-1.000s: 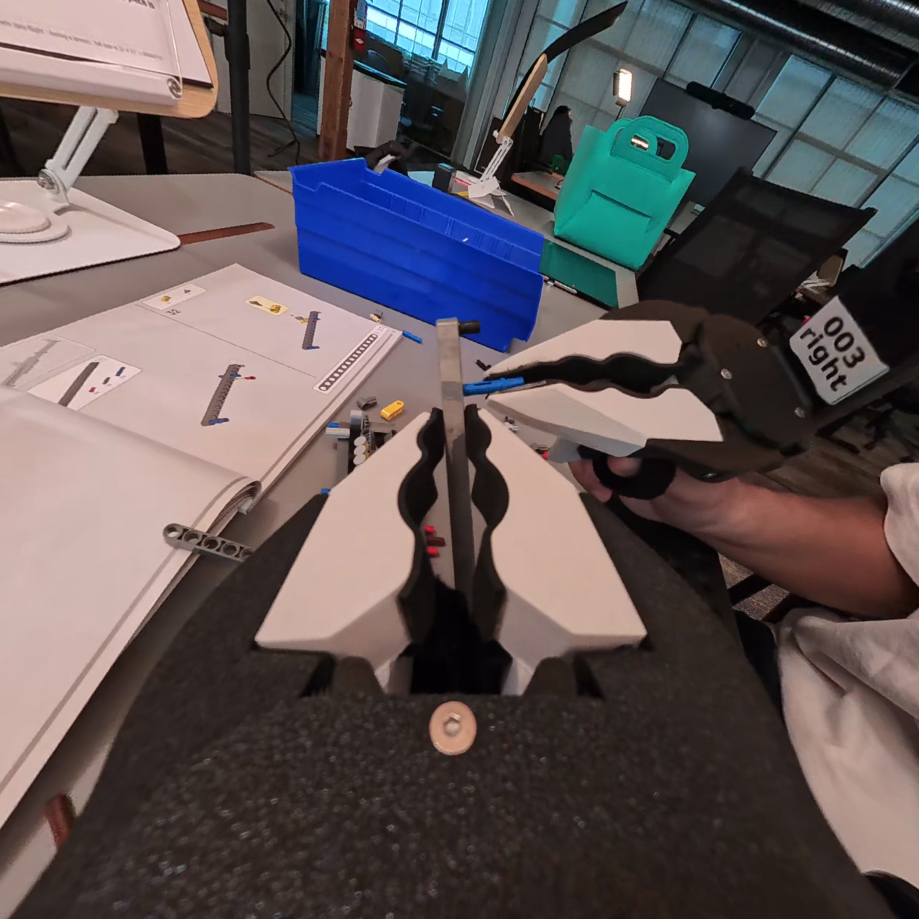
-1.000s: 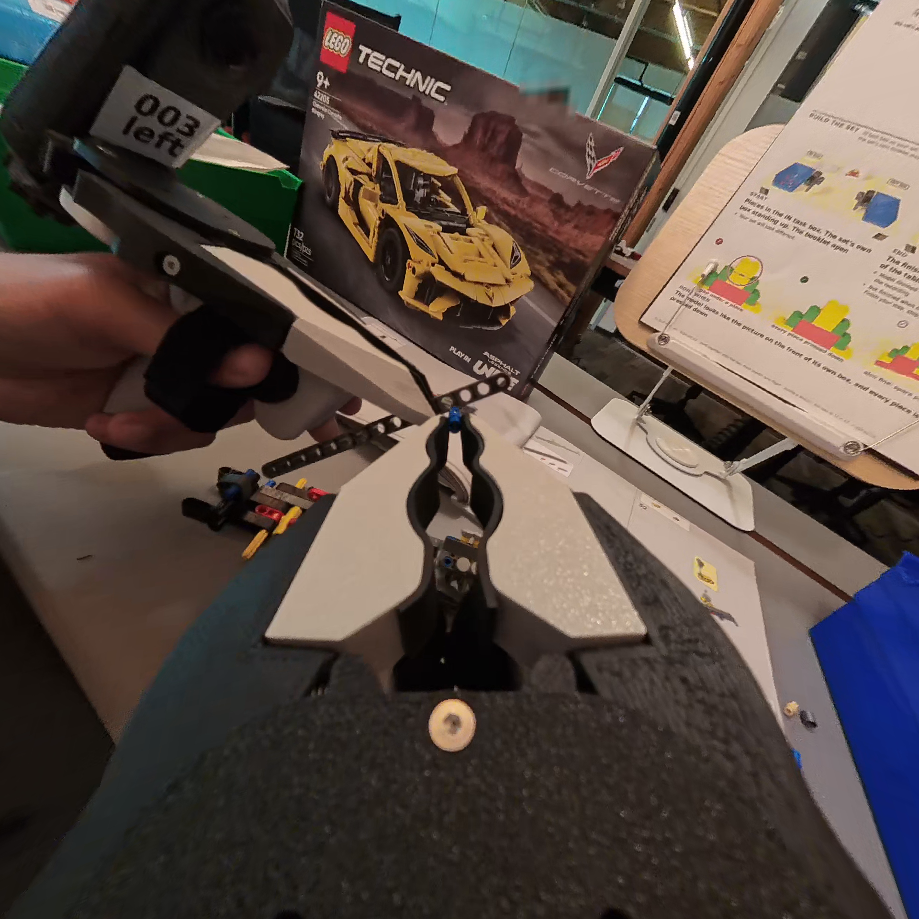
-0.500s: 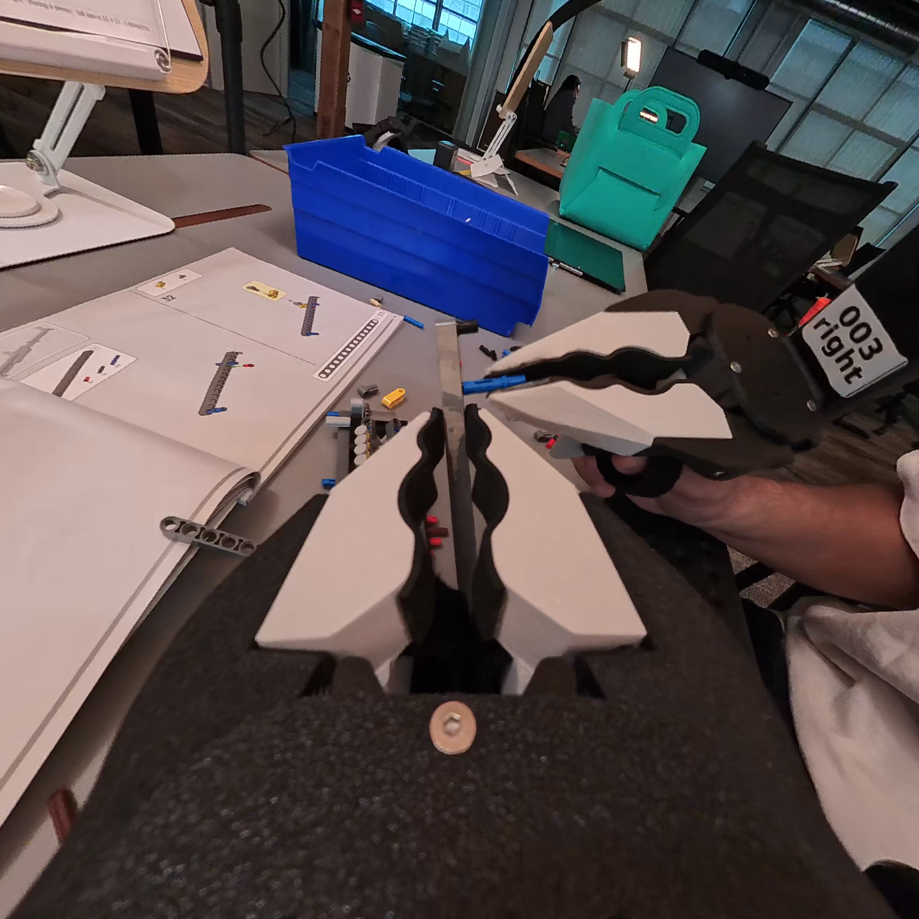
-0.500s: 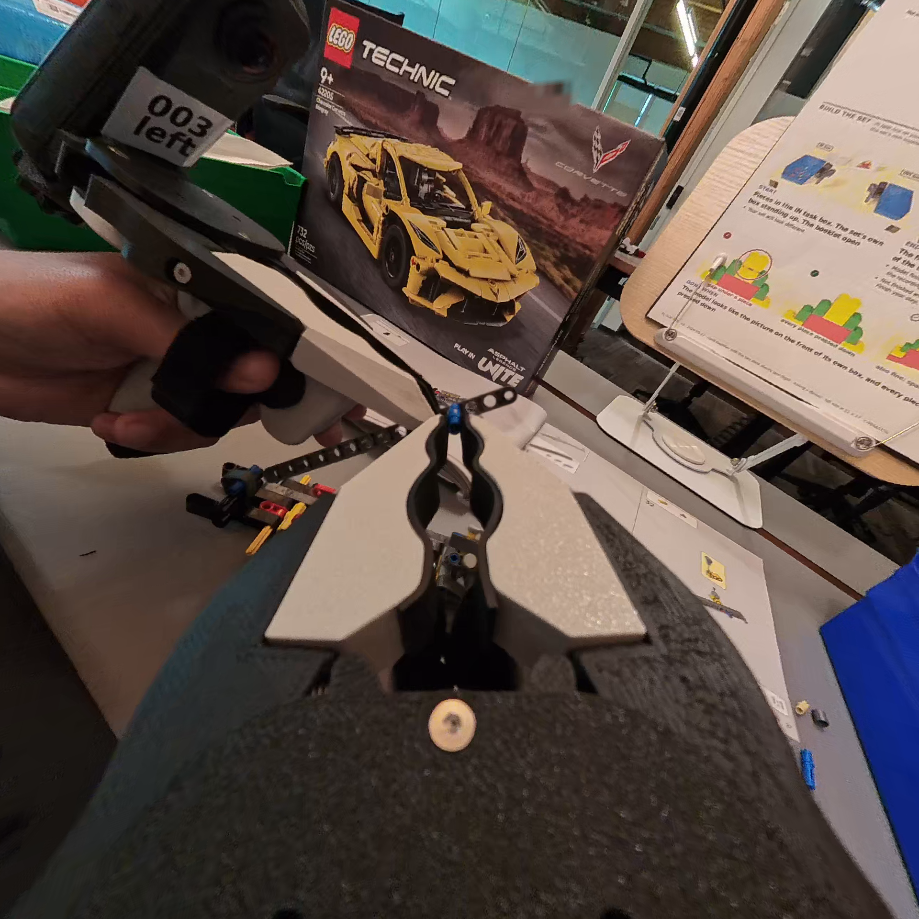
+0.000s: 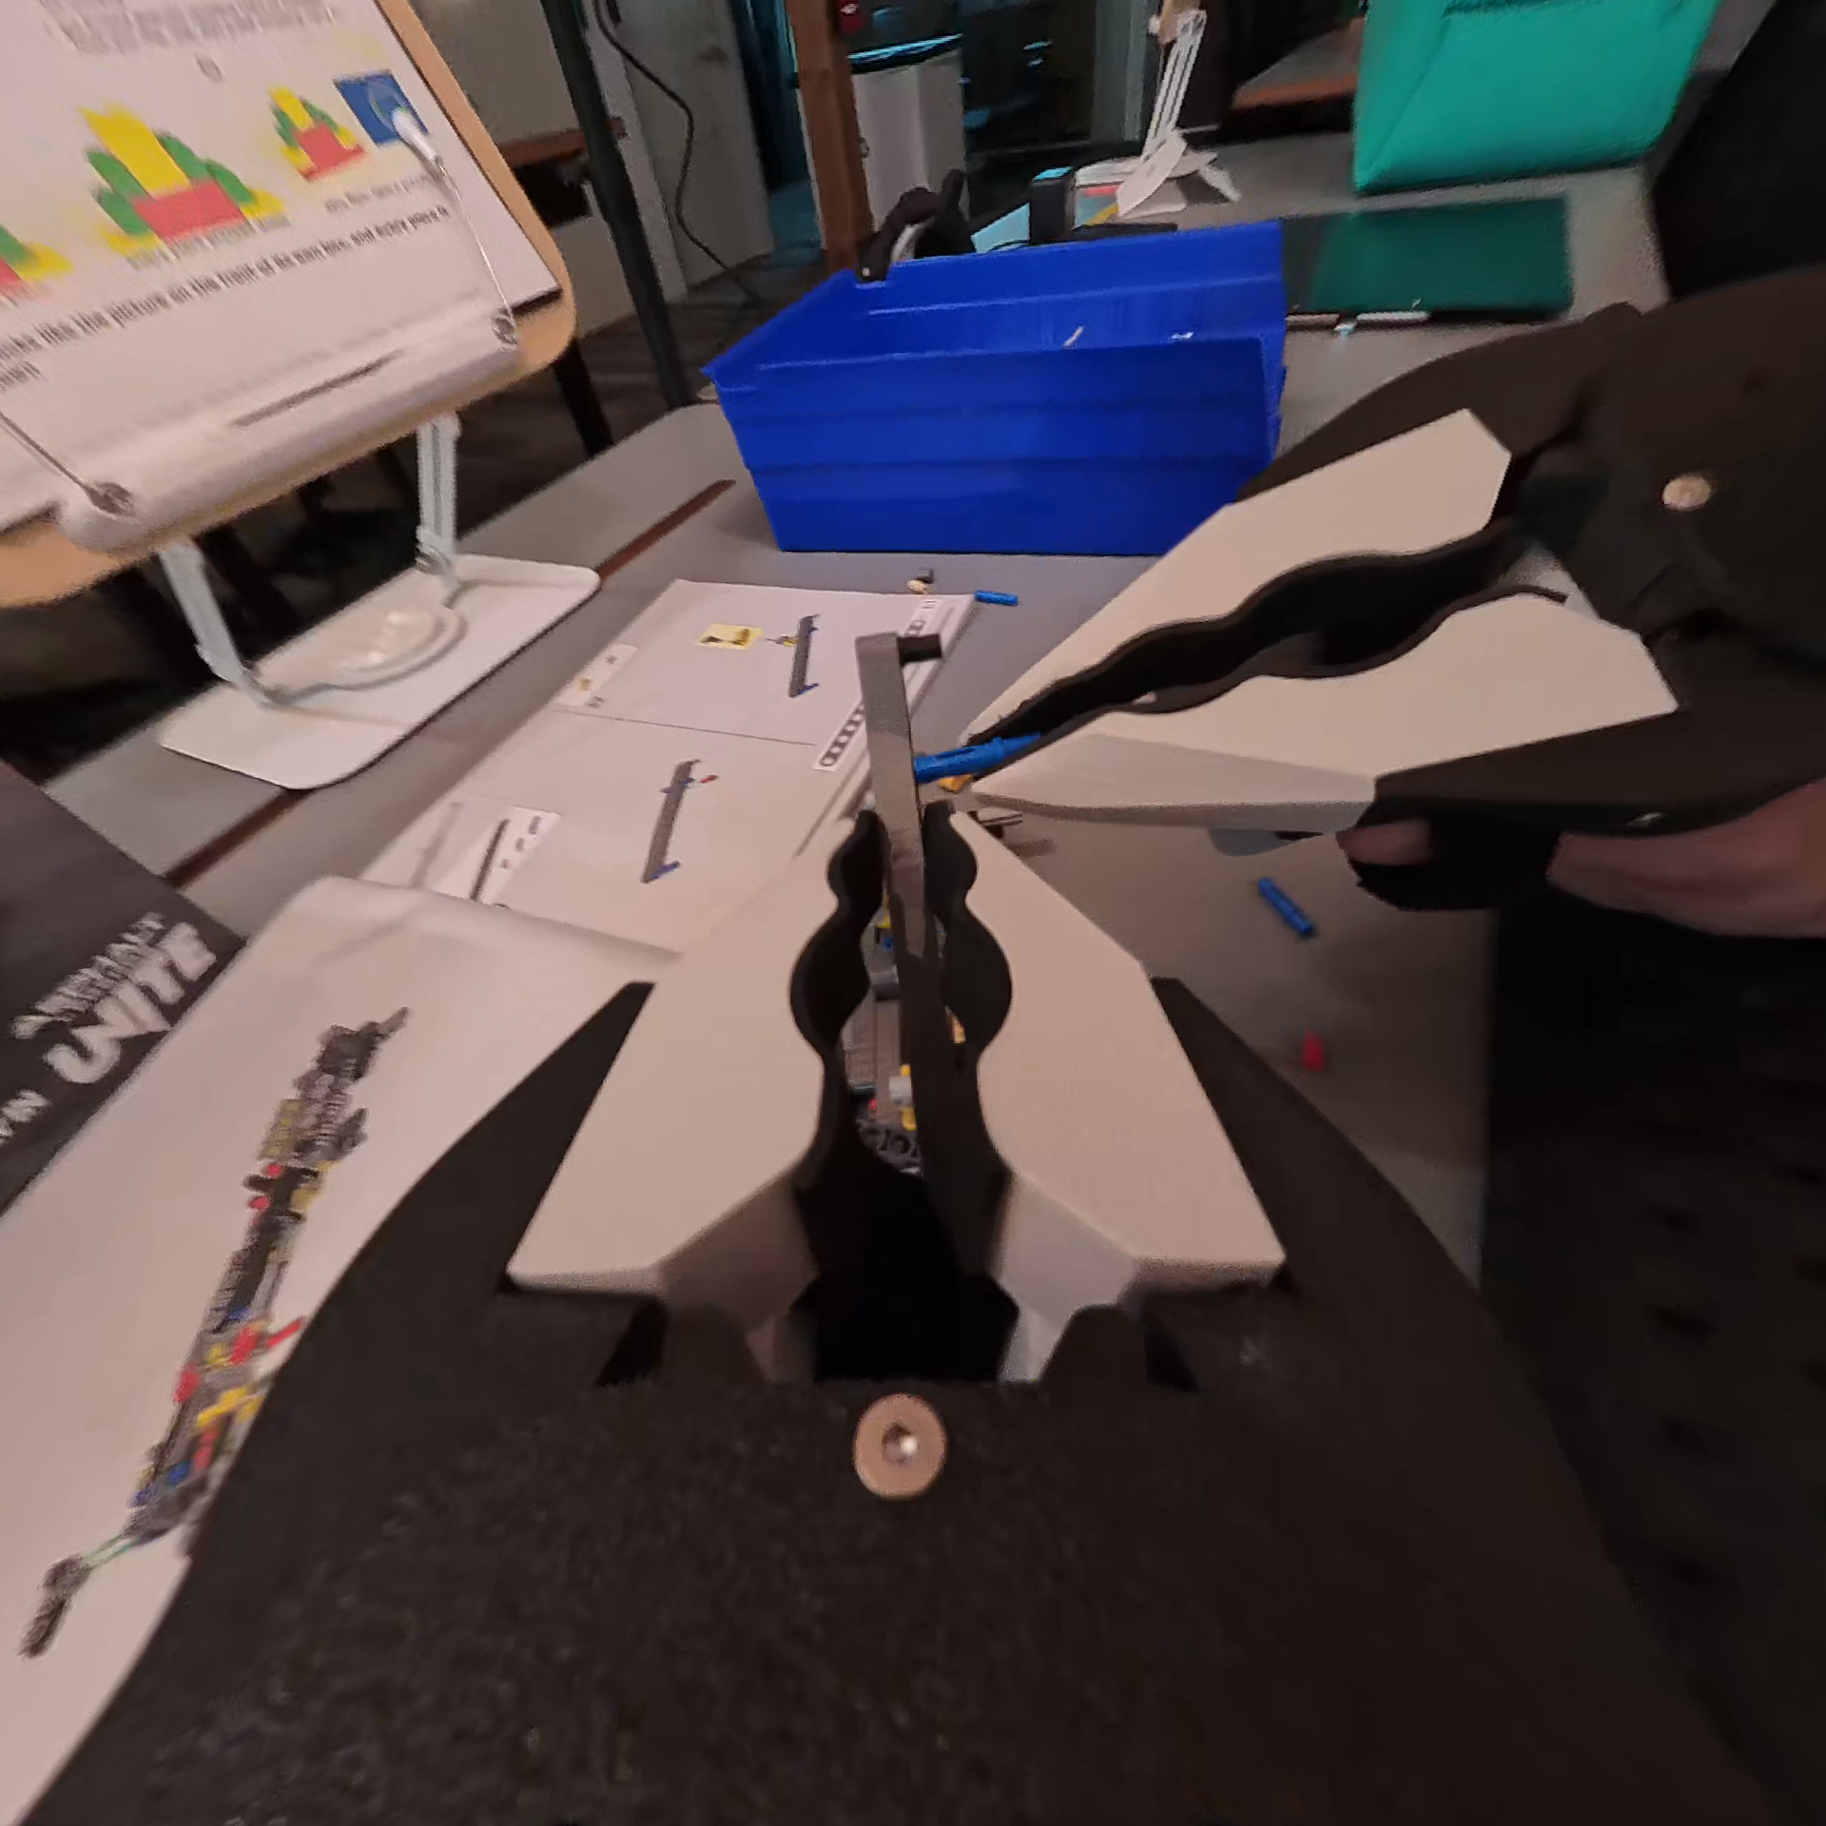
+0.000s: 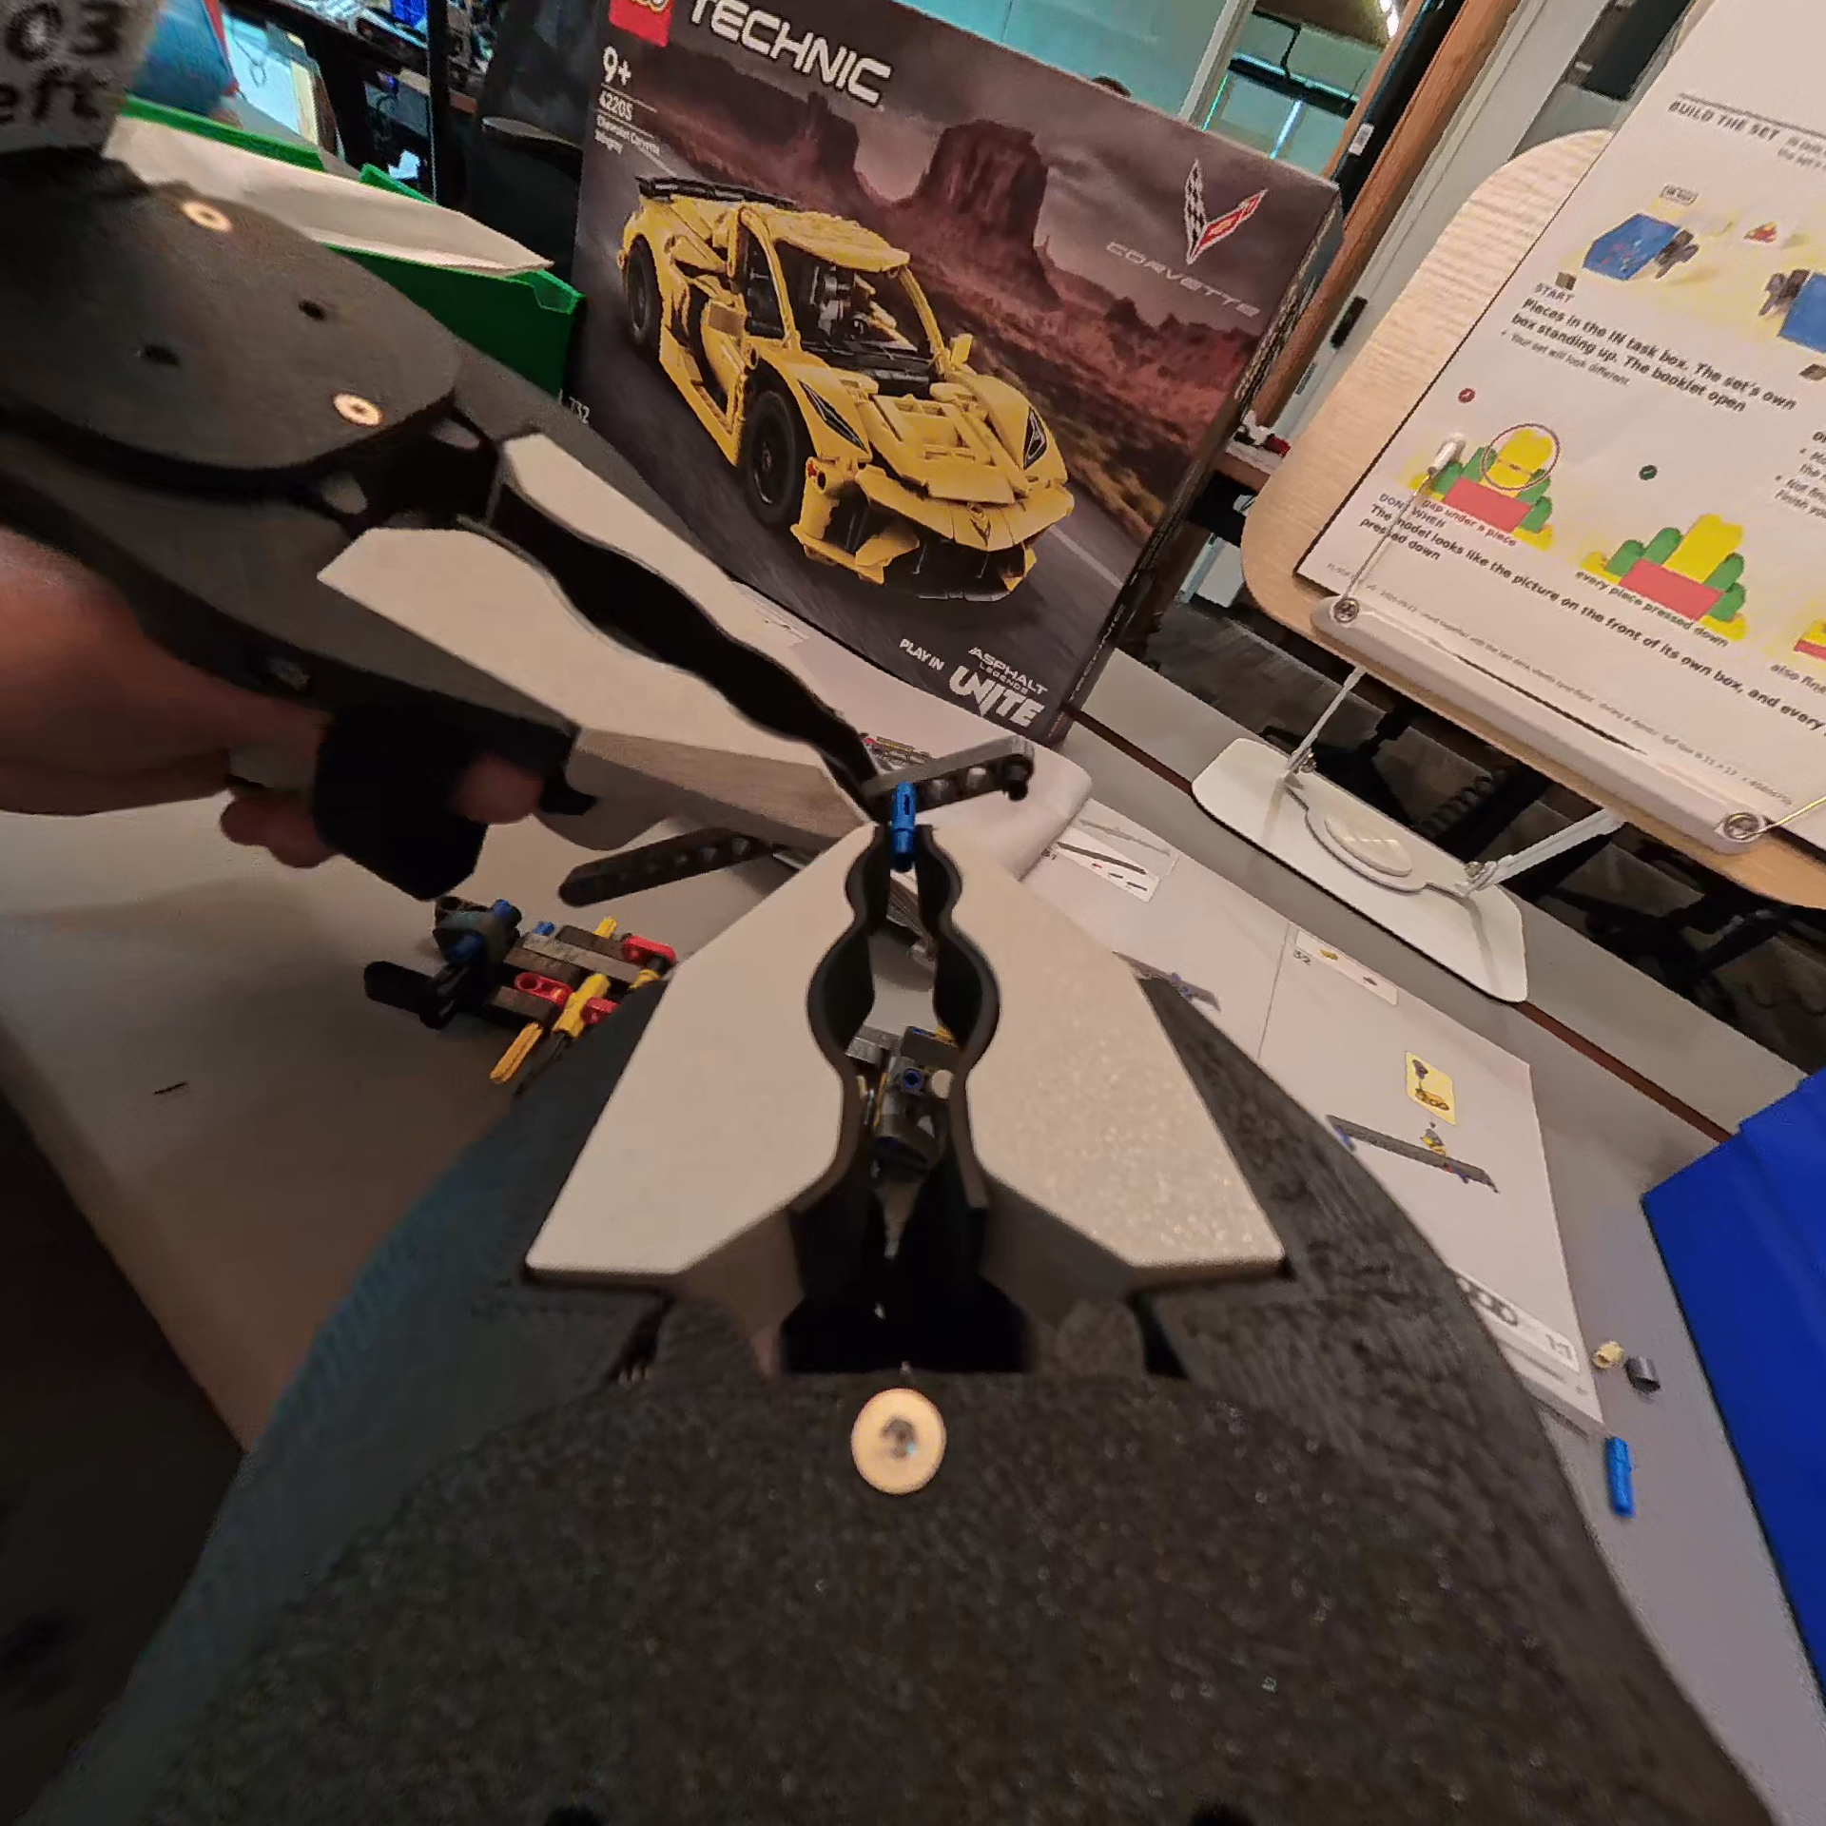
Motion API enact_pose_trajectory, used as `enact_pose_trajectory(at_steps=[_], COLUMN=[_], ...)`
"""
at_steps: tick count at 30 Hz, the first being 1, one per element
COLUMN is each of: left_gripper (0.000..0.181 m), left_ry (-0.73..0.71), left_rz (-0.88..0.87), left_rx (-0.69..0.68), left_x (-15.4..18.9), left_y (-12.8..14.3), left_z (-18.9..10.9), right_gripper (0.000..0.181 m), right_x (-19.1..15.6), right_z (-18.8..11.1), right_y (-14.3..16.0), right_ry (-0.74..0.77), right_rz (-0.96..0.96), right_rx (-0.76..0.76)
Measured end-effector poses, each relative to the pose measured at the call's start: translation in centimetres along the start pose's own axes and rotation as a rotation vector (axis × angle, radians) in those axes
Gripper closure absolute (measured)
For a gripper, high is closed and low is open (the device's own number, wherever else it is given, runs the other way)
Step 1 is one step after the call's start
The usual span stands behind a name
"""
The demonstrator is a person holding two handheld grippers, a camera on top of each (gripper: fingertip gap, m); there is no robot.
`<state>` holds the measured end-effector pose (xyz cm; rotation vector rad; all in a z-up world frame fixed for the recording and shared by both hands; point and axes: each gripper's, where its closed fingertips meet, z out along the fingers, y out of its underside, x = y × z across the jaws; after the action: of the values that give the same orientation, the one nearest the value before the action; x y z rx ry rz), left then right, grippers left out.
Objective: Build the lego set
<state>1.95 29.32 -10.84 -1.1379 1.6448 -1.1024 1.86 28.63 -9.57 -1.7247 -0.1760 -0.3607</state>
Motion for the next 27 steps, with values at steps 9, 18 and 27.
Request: enact_pose_trajectory(at_steps=[9, 18, 27], left_gripper=[0.174, 0.174, 0.174], left_ry=[-0.005, 0.025, 0.103], left_rz=[0.007, 0.009, -0.224], left_rx=[-0.039, -0.057, 0.002], left_x=[0.0, 0.7, -0.3], left_y=[0.8, 1.2, 0.4], left_z=[0.5, 0.8, 0.2], right_gripper=[0.176, 0.177, 0.177], right_x=[-0.5, -0.2, 0.4], right_z=[0.2, 0.2, 0.1], right_y=[0.4, 0.5, 0.7], right_ry=[-0.017, -0.053, -0.023], right_rz=[0.06, 0.143, 0.128], right_rx=[-0.012, -0.007, -0.011])
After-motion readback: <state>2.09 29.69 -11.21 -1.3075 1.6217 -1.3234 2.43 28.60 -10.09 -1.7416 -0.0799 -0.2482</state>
